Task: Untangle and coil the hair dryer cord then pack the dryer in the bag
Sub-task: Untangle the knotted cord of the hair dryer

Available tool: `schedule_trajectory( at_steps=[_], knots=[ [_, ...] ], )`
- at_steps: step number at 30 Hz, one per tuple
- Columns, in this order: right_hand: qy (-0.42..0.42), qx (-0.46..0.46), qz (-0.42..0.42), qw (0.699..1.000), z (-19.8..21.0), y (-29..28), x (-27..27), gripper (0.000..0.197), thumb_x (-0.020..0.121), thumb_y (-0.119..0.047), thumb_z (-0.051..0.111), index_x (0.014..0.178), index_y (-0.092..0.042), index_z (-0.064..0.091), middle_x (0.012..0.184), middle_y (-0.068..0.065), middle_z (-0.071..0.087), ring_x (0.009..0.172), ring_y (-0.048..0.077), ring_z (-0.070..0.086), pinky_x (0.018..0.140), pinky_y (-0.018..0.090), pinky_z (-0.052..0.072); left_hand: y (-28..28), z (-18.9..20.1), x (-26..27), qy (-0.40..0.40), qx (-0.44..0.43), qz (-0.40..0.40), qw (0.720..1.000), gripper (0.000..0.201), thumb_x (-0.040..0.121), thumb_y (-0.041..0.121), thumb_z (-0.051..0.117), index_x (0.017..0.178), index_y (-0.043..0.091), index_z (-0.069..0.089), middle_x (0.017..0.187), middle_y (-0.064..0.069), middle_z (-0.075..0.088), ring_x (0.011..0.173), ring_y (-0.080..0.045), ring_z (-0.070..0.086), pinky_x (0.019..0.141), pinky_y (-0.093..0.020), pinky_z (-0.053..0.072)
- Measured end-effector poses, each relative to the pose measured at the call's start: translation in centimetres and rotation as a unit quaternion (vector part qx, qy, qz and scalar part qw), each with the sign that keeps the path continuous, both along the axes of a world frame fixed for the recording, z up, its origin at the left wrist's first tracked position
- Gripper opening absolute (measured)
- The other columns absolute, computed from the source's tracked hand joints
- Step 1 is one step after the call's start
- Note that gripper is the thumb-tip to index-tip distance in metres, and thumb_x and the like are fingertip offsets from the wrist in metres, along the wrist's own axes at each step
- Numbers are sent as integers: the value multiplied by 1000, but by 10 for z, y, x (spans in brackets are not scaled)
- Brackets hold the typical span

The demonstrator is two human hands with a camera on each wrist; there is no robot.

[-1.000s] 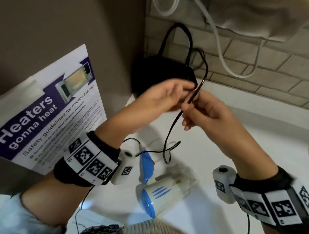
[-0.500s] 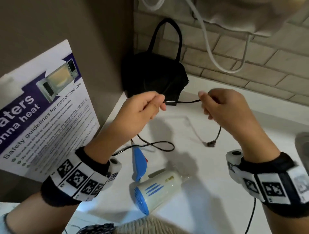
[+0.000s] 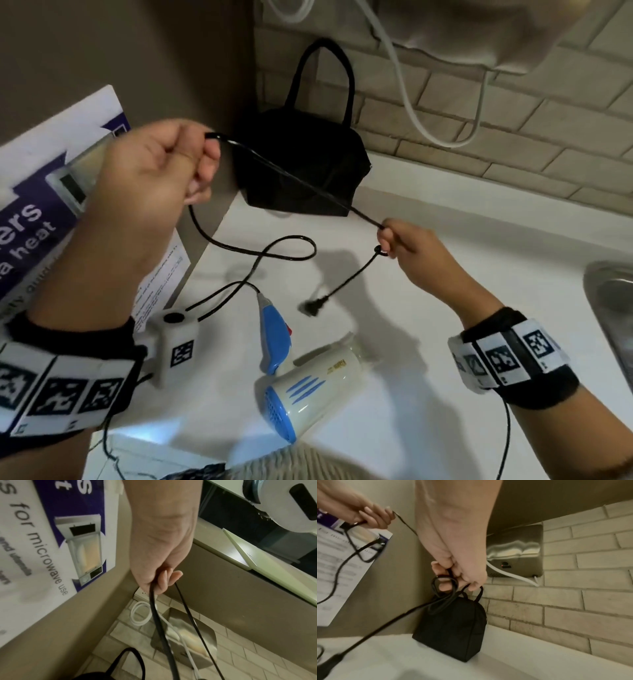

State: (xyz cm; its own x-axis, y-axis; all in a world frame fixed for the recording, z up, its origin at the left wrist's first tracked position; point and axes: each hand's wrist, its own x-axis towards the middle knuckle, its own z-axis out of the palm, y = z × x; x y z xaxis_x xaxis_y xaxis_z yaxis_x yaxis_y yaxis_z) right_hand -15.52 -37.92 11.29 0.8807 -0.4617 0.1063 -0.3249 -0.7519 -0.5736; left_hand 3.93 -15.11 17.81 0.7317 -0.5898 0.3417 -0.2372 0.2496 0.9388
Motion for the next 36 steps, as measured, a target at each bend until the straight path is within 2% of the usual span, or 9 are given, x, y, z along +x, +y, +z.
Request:
schedule_trajectory(
  at_steps=[6,9,13,16,19,23,30,34,36],
  knots=[
    [13,88,-46,995,-14,3,-6,32,102,-17,37,76,-11,55,88,9,62,88,21,59,75,17,40,4,-29,5,-107,164,76,978,29,100,16,42,80,22,62,67,14,67,61,-3,60,66,-17,50],
    [2,97,-45,994,-3,7,-6,34,102,-20,38,73,-22,57,85,7,64,79,18,63,74,22,43,2,-40,-1,-297,347,115,882,23,99,17,44,105,14,65,96,-4,72,82,-22,64,81,-35,50],
    [16,50,0,999,17,24,0,27,99,-24,46,82,-29,66,89,-4,55,68,8,60,69,11,44,-24,-41,-37,-375,457,19,806,63,92,47,45,147,25,26,153,1,31,140,-24,26,113,-44,18],
    [3,51,41,998,28,41,6,22,97,-26,50,84,-27,67,88,-1,56,68,15,62,72,24,50,-47,-43,-67,-456,395,-82,793,80,80,66,38,149,32,17,154,8,28,144,-16,19,116,-42,9],
    [-54,93,26,994,33,51,6,13,93,-24,57,83,-15,61,81,8,59,69,25,62,72,38,54,-61,-42,-80,-344,340,-116,868,54,94,32,50,144,33,31,119,3,60,112,-13,56,102,-28,40],
    [-130,308,5,943,34,54,-5,40,84,-43,60,118,-24,50,106,4,57,99,11,62,81,20,49,-60,-38,-72,-217,197,-94,951,33,92,8,55,121,22,62,78,2,67,70,-8,64,70,-13,50],
    [-68,350,50,933,3,60,-8,16,92,-21,61,104,-11,61,104,4,71,109,17,63,103,40,43,-60,-42,-57,-72,92,-51,992,17,94,13,54,84,19,67,64,6,66,60,-8,65,68,-22,55],
    [-17,348,19,937,-10,55,-14,18,98,-23,50,92,-12,63,91,5,73,105,20,64,70,15,46,-56,-37,-42,-5,84,-49,995,24,99,18,45,80,16,59,70,1,59,62,-8,64,68,-25,57],
    [-6,342,-7,940,-15,50,-20,24,99,-26,46,90,-13,64,84,3,72,100,23,66,68,26,49,-54,-35,-35,0,91,-59,994,26,100,20,43,79,17,58,78,3,59,68,-6,65,70,-25,57]
  ],
)
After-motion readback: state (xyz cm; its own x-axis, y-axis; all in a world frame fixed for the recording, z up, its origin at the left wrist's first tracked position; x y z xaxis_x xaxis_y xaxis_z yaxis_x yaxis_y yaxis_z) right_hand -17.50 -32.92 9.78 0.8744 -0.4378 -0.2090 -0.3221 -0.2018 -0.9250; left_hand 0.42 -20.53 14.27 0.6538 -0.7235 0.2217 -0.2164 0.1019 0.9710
